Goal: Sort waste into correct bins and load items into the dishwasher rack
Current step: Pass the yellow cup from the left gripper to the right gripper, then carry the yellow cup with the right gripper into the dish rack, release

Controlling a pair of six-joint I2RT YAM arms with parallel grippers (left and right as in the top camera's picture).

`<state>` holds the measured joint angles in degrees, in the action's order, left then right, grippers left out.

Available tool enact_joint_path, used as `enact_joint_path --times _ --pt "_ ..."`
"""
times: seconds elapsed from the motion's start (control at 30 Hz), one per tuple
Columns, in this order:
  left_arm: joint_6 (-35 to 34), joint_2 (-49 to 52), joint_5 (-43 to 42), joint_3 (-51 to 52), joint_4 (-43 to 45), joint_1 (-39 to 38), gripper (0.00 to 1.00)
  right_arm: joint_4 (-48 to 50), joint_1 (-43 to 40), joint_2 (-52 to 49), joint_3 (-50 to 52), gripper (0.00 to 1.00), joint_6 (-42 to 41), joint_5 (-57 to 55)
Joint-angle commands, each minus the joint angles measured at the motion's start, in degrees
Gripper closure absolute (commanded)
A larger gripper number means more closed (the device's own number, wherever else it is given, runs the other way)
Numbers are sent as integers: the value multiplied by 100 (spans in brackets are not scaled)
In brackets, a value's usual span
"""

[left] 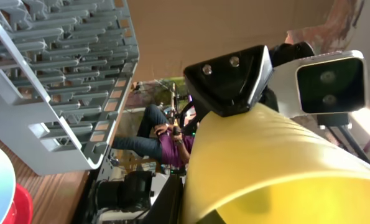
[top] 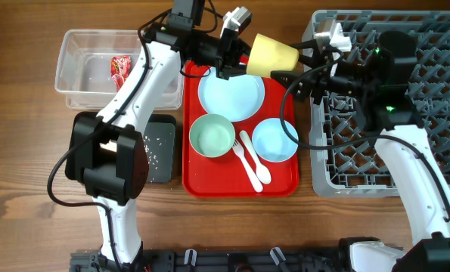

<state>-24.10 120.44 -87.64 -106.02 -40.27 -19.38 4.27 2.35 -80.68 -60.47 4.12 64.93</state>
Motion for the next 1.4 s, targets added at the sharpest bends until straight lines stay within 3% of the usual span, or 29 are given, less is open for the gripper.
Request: enact_joint_path --times 0.0,0.17,0.27,0.37,0.43,0.5,0.57,0.67,0.83,0.97,1.1,1.37 --pt "111 31 -181 -7 13 -66 96 11 35 -55 -81 41 17 74" --pt "114 31 -168 -7 15 -66 96 -70 35 -55 -81 45 17 74" --pt "116 31 168 -7 13 -66 90 -140 35 -55 -81 47 17 68" --pt "116 31 1749 -7 -17 -66 74 -468 35 -55 -81 50 -173 -490" --pt "120 31 3032 -7 -140 -66 70 -750 35 -55 -81 52 -177 -975" --pt "138 31 4341 -7 -319 -59 65 -1147 33 -52 -81 61 -175 -1615" --pt "234 15 5442 -7 -514 -13 48 -1519 28 2 -83 66 -175 -2135" --pt "422 -138 6461 -9 -951 105 44 -1991 -33 216 -133 81 -323 -2699" --pt "442 -673 7788 -9 -1729 291 40 -3766 -505 629 -979 89 -328 -3995" --pt "442 -1268 8242 -7 -2065 328 38 -5084 -975 654 -1832 96 -494 -5001" --pt "439 -1784 8417 -7 -2133 328 32 -6046 -1668 619 -2422 95 -584 -5687" --pt "439 -1963 8454 -7 -2135 339 29 -6439 -3357 251 -2745 96 -975 -6395"
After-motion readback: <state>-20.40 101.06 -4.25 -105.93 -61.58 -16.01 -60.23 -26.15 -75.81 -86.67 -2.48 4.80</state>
